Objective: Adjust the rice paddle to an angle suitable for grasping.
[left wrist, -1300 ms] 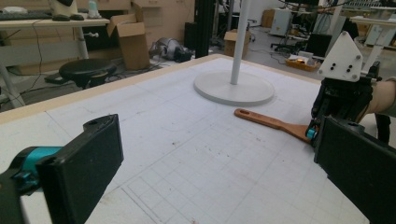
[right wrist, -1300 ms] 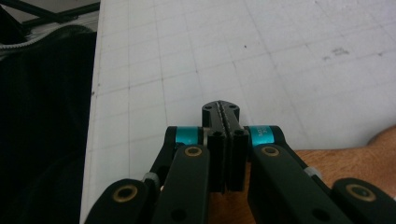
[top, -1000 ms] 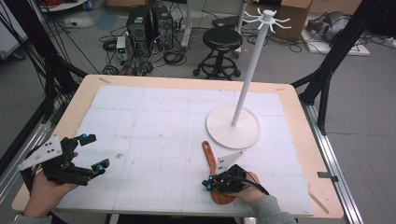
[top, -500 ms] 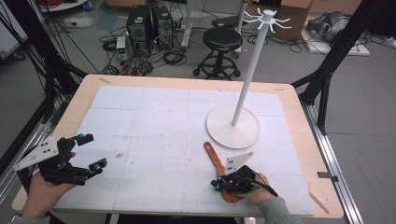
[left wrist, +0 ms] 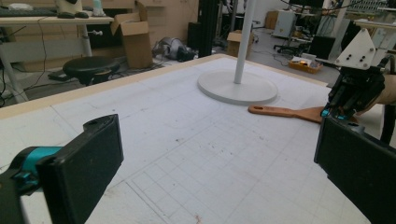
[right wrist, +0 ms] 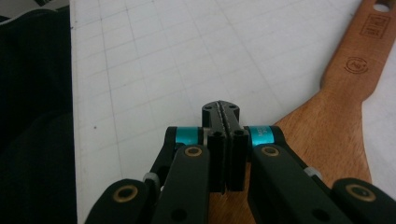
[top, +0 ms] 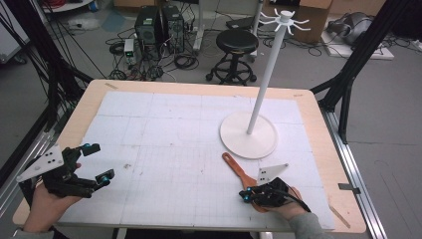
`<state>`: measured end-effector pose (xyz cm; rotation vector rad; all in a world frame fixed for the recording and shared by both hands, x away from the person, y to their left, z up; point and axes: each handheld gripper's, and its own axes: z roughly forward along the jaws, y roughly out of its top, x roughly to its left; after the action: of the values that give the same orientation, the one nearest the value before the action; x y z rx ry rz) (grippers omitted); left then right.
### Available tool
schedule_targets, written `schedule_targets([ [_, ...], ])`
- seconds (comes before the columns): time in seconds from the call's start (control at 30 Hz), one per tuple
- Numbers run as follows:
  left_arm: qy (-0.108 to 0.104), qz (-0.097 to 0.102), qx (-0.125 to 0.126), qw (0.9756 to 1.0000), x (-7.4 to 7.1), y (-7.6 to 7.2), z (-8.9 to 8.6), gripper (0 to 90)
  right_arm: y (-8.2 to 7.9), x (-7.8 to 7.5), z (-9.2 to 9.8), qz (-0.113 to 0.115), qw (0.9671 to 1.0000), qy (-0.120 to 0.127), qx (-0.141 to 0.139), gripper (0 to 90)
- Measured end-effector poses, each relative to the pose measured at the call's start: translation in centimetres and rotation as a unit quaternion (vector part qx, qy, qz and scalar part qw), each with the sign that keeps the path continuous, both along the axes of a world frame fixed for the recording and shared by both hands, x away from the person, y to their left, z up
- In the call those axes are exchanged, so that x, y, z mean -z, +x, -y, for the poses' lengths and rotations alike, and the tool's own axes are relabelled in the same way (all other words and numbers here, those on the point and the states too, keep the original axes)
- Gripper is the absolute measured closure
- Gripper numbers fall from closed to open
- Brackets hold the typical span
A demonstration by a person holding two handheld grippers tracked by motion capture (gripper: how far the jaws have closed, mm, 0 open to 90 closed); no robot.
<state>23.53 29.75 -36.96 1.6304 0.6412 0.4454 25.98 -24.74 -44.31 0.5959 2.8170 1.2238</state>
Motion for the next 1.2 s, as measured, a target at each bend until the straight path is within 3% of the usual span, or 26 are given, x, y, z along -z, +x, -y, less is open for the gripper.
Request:
schedule_targets([
  [0.43, 0.001, -0.001, 0.001, 1.0000, 0.1, 0.0, 0.1, 1.8, -0.2, 0.1, 2.5, 0.003, 0.9994, 0.004, 0.035, 89.3],
  [0.77, 0.001, 0.001, 0.000, 1.0000, -0.1, 0.0, 0.0, 1.8, -0.2, 0.1, 2.8, 0.000, 0.9992, 0.004, 0.039, 89.4],
  [0.83, 0.003, 0.002, 0.001, 1.0000, -0.2, 0.0, 0.2, 1.8, -0.2, 0.0, 2.8, 0.004, 0.9991, 0.006, 0.043, 89.4],
  [0.9, 0.006, 0.002, 0.003, 1.0000, -0.2, 0.0, 0.3, 1.8, -0.2, -0.5, 3.0, 0.013, 0.9981, 0.027, 0.054, 89.3],
  [1.07, 0.008, 0.002, 0.002, 1.0000, -0.2, 0.0, 0.4, 1.8, -0.4, -2.2, 3.0, 0.059, 0.9921, 0.066, 0.088, 88.7],
  [1.2, 0.006, 0.003, 0.002, 1.0000, -0.2, 0.0, 0.3, 1.8, -0.2, -2.9, 2.3, 0.076, 0.9893, 0.069, 0.105, 73.6],
])
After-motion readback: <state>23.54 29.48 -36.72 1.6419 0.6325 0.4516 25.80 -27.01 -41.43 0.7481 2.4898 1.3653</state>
